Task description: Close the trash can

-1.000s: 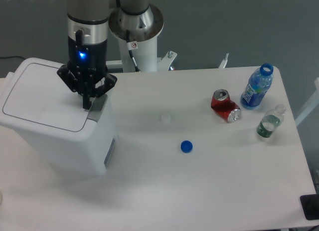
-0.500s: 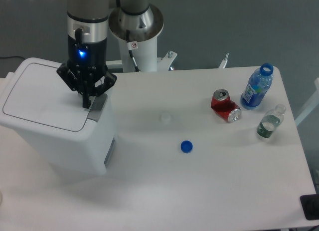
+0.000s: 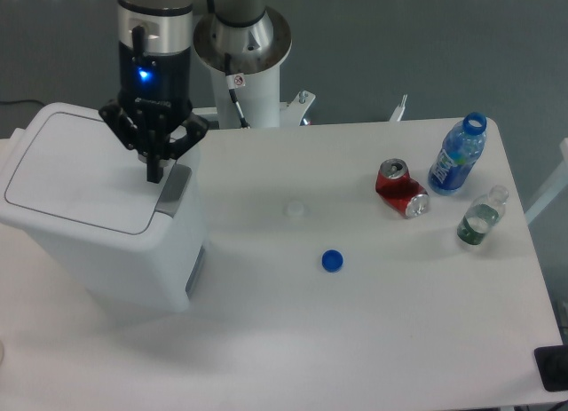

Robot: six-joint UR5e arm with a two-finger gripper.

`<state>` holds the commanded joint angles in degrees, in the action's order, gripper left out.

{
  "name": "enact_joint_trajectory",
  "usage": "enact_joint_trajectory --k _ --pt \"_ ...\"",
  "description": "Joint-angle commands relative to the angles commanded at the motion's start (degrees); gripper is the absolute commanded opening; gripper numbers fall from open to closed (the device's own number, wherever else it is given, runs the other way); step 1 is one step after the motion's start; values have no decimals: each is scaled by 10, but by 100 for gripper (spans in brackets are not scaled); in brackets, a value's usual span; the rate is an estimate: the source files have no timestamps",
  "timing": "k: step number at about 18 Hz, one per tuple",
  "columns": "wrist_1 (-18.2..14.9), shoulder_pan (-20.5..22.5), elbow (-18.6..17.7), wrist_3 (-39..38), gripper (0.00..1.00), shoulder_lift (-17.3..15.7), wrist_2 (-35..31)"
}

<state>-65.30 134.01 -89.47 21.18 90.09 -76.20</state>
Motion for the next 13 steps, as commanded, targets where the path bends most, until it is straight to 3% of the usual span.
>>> enact_joint_trajectory --k 2,3,4,8,13 --pt "0 35 2 4 70 0 7" --pt "0 55 2 11 92 0 7" --pt "0 74 2 20 100 2 7" --pt "0 142 2 57 100 13 4" --pt "2 207 4 191 100 68 -35"
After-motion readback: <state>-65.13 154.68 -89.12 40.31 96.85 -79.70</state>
